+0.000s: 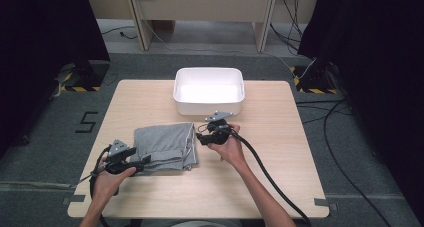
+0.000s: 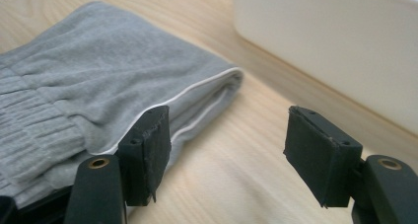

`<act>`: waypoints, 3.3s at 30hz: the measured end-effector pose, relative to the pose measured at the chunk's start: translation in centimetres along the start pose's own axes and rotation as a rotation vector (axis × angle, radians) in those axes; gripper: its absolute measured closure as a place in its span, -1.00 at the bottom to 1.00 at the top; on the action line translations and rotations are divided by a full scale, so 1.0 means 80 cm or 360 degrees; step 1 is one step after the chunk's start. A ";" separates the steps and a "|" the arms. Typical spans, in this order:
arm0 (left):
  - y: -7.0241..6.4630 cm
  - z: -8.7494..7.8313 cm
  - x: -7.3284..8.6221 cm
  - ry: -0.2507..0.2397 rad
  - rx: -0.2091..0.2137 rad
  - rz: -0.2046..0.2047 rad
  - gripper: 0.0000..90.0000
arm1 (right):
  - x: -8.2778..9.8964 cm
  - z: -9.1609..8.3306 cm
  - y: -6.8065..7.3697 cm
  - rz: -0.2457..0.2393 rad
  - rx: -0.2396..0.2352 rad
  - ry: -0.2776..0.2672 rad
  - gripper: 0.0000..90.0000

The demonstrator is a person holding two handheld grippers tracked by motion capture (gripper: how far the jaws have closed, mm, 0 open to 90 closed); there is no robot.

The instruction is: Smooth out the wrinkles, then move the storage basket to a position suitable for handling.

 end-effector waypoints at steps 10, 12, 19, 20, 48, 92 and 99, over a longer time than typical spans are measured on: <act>-0.041 -0.005 0.016 -0.0020 0.0046 0.0061 -0.49 | -0.008 -0.022 -0.030 0.0003 0.0068 -0.0014 -0.23; -0.046 -0.006 0.019 -0.0021 0.0039 0.0069 -0.51 | -0.009 -0.027 -0.036 0.0012 0.0078 -0.0017 -0.23; -0.059 -0.018 0.020 -0.0057 0.0048 0.0090 -0.50 | -0.013 -0.040 -0.058 0.0060 0.0104 -0.0034 -0.23; -0.062 -0.019 0.021 -0.0058 0.0050 0.0097 -0.50 | -0.013 -0.042 -0.061 0.0062 0.0109 -0.0035 -0.23; -0.077 0.006 0.076 0.0164 0.0028 0.0185 -0.52 | -0.014 -0.076 -0.122 0.0171 0.0202 -0.0047 -0.23; -0.081 0.007 0.081 0.0139 0.0005 0.0224 -0.63 | -0.025 -0.041 -0.168 0.0230 0.0208 0.0035 -0.23; -0.081 0.007 0.081 0.0140 0.0006 0.0224 -0.63 | -0.028 -0.043 -0.170 0.0215 0.0222 0.0006 -0.22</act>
Point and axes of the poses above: each handheld gripper's, and its own axes: z roughly forward along the jaws, x roughly out of its underside, y roughly to its left, the point moved 6 cm from there along z, roughly forward along the jaws, and after that the axes turned 6 degrees about y, right-handed, at the moved point
